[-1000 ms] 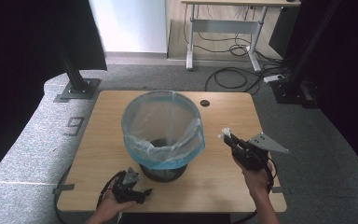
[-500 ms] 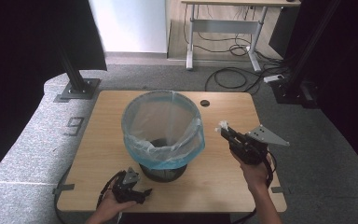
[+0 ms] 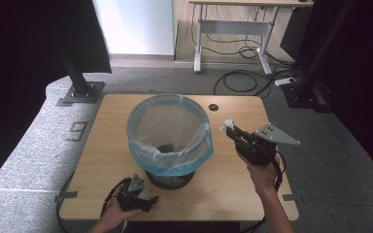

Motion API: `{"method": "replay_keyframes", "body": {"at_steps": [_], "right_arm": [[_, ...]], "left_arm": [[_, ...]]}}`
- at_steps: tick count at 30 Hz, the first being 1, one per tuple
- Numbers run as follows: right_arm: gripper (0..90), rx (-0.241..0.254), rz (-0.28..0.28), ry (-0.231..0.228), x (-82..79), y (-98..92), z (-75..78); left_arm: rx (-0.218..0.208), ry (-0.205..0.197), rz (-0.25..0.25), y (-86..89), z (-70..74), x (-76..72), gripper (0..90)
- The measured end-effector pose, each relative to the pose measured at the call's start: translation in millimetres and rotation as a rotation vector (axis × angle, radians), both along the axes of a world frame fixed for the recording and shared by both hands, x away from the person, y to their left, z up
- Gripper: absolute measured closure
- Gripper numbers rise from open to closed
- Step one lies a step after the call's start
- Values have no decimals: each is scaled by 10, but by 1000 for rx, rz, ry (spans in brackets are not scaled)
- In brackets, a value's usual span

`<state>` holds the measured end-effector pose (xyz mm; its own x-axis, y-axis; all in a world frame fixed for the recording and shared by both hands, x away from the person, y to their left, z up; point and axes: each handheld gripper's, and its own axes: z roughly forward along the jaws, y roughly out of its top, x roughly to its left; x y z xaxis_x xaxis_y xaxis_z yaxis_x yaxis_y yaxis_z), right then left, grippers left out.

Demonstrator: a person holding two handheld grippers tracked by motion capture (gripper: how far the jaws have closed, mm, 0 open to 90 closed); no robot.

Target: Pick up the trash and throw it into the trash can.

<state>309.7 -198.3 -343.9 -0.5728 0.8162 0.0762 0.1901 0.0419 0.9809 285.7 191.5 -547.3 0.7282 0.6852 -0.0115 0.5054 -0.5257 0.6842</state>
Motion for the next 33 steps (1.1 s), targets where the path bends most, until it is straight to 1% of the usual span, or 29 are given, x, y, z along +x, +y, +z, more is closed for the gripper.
{"method": "replay_keyframes", "body": {"at_steps": [15, 23, 33], "right_arm": [[793, 1, 16, -12, 113, 199, 123], [790, -14, 34, -18, 189, 358, 183], [790, -28, 54, -19, 247, 496, 230]], "left_arm": [[1, -1, -2, -1, 0, 2, 144], [1, -1, -2, -1, 0, 2, 144], [1, -1, -2, -1, 0, 2, 145]]}}
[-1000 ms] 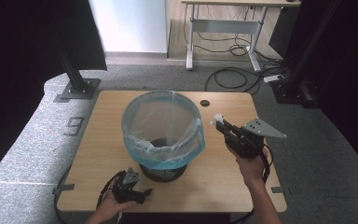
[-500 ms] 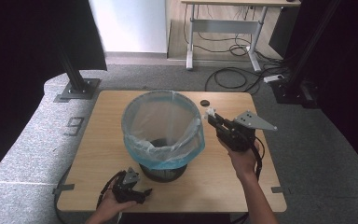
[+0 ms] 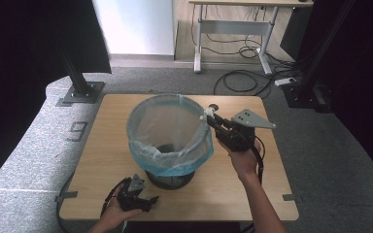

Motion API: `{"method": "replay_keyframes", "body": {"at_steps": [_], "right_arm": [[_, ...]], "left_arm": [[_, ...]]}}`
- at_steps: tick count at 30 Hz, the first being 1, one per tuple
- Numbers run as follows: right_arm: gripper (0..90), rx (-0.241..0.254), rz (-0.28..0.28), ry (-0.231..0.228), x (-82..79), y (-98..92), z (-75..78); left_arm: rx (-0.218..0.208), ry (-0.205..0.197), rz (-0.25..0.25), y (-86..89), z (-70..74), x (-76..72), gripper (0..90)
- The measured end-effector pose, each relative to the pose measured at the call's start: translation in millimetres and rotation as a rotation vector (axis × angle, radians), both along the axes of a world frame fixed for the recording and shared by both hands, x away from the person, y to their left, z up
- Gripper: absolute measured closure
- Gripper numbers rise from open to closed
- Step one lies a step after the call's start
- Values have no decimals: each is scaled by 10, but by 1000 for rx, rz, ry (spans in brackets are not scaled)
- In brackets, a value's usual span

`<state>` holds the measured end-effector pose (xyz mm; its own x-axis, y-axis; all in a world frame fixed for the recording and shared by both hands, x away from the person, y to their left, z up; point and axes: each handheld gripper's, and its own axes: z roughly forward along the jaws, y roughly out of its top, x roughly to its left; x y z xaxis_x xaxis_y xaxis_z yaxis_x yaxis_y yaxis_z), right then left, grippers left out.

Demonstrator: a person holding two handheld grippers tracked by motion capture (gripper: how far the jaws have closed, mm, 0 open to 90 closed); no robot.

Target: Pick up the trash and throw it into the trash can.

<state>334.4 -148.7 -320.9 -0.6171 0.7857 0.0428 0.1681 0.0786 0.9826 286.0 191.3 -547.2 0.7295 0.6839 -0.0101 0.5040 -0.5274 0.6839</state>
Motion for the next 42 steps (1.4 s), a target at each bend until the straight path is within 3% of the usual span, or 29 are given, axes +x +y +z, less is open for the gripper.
{"method": "replay_keyframes", "body": {"at_steps": [20, 29, 42], "right_arm": [[786, -42, 63, -9, 128, 401, 109], [783, -43, 82, 4, 198, 557, 109], [748, -82, 118, 23, 251, 778, 126]], "left_arm": [[-1, -1, 0, -1, -1, -1, 145], [-1, -1, 0, 0, -1, 0, 145], [-1, -1, 1, -1, -1, -1, 145]]}}
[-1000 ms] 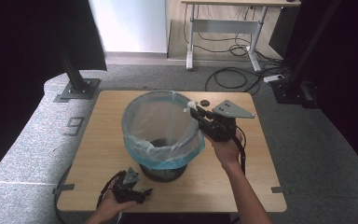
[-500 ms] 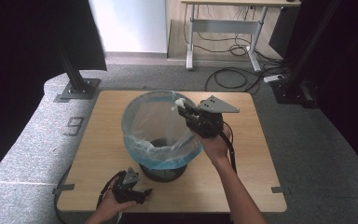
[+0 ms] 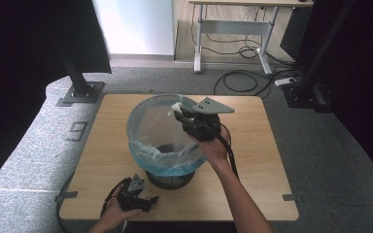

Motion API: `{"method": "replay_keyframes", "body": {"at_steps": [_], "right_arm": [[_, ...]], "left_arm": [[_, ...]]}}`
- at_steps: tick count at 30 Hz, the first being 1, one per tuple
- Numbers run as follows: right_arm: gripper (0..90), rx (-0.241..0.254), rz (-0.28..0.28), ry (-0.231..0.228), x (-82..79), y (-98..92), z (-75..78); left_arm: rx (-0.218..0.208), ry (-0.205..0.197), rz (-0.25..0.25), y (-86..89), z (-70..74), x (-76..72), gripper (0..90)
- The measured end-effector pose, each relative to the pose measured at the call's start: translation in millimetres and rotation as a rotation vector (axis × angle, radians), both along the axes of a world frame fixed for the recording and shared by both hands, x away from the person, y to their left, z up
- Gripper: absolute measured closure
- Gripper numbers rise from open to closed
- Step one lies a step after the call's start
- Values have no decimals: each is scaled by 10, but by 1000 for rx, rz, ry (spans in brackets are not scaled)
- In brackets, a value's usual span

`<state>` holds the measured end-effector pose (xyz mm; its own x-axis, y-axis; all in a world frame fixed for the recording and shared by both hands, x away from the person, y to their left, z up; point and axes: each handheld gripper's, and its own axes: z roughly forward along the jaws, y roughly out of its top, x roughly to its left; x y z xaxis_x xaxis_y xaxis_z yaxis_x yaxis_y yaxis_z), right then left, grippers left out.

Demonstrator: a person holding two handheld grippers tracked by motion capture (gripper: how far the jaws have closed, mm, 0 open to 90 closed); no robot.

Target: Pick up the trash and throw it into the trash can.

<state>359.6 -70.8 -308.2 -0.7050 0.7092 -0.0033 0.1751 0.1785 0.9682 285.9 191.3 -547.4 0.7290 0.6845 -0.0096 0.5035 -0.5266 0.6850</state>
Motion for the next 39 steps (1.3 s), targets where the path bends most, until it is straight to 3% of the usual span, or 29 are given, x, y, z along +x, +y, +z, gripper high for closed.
{"method": "replay_keyframes", "body": {"at_steps": [2, 3, 5, 7, 13, 22, 39], "right_arm": [[655, -1, 7, -6, 1, 3, 1], [536, -9, 0, -16, -6, 7, 2], [410, -34, -41, -40, -36, 18, 8], [362, -35, -66, -39, -74, 7, 30], [349, -40, -80, -31, -147, -113, 51], [349, -3, -118, -29, -272, -444, -33], [353, 31, -185, -10, -475, -963, -352]], "left_arm": [[0, 0, 0, 0, 0, 0, 145], [0, 0, -1, 0, 0, 0, 145], [0, 1, -1, 0, 0, -1, 145], [0, 1, -2, 0, 0, -1, 145], [1, 1, -2, 1, 1, -2, 146], [0, 0, -3, 2, 0, -3, 145], [-1, 2, -3, 2, 1, -3, 146]]}}
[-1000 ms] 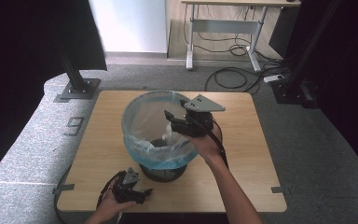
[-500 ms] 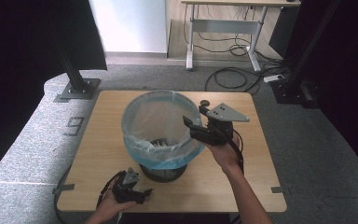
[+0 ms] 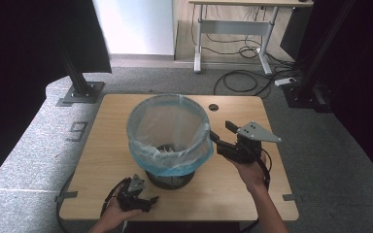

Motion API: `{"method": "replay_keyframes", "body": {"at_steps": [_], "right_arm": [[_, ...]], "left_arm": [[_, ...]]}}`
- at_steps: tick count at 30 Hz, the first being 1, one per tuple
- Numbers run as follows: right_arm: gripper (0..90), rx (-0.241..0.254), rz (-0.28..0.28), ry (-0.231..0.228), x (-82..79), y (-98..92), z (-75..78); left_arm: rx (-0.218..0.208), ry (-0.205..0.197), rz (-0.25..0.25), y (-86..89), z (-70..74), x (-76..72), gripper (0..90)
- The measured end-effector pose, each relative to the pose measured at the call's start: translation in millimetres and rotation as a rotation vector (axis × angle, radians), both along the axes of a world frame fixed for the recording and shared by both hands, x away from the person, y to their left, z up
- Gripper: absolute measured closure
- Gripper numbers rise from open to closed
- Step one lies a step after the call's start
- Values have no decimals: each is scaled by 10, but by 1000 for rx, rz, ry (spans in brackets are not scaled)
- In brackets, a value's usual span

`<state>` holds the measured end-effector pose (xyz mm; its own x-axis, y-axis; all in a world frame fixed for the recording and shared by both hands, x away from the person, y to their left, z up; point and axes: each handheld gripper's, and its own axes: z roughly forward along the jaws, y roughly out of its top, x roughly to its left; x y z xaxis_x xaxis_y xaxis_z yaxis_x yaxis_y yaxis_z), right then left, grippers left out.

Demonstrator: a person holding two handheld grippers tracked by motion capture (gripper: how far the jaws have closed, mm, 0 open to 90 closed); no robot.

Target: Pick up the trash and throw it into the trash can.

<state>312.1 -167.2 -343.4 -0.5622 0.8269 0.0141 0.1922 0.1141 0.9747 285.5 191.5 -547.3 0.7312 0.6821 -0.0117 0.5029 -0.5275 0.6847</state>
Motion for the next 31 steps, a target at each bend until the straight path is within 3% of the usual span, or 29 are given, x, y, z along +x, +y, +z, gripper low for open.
{"method": "replay_keyframes", "body": {"at_steps": [11, 21, 31], "right_arm": [[354, 20, -49, 71, 2, -260, -428], [353, -5, -75, 160, 57, -366, -871], [342, -28, -94, 200, 118, -391, -1057]], "left_arm": [[-4, -1, 2, -2, -2, 0, 146], [-5, -1, 2, -2, -2, 0, 146], [-4, -1, 2, -2, -2, 0, 146]]}}
